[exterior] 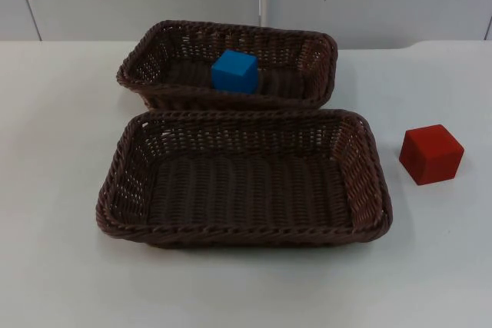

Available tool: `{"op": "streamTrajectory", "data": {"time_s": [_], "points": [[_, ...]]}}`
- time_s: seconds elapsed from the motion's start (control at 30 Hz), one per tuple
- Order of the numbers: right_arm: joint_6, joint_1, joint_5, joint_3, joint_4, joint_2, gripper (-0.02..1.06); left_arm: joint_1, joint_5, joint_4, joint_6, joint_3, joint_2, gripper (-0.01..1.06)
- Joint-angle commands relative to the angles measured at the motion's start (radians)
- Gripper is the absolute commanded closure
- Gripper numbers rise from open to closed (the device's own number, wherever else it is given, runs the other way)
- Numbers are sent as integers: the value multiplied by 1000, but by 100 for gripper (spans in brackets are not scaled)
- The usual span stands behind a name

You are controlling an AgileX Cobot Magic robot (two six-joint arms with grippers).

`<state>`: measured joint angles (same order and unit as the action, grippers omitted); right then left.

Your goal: Pick up one cube with the left hand and place it into the upper basket. Pick up one cube with the right hand and place it into the lower basket.

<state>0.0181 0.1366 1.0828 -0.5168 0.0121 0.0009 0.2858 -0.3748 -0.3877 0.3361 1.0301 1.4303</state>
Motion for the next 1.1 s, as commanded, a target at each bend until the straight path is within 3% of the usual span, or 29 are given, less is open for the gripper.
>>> {"op": "streamTrajectory", "data": {"time_s": [0.0, 0.33, 0.67, 0.87, 1.07], "points": [[-11, -2, -3, 1, 2, -1, -1, 3, 21, 14, -5, -26, -39, 20], [-11, -2, -3, 1, 0, -1, -1, 3, 44, 33, -5, -167, -251, 20], [-11, -2, -3, 1, 0, -1, -1, 3, 12, 32, -20, -280, -470, 20], [-11, -2, -3, 1, 0, -1, -1, 3, -72, 47, -24, -290, -594, 20], [-11, -2, -3, 1, 0, -1, -1, 3, -151, 168, -147, -290, -708, 20]]}}
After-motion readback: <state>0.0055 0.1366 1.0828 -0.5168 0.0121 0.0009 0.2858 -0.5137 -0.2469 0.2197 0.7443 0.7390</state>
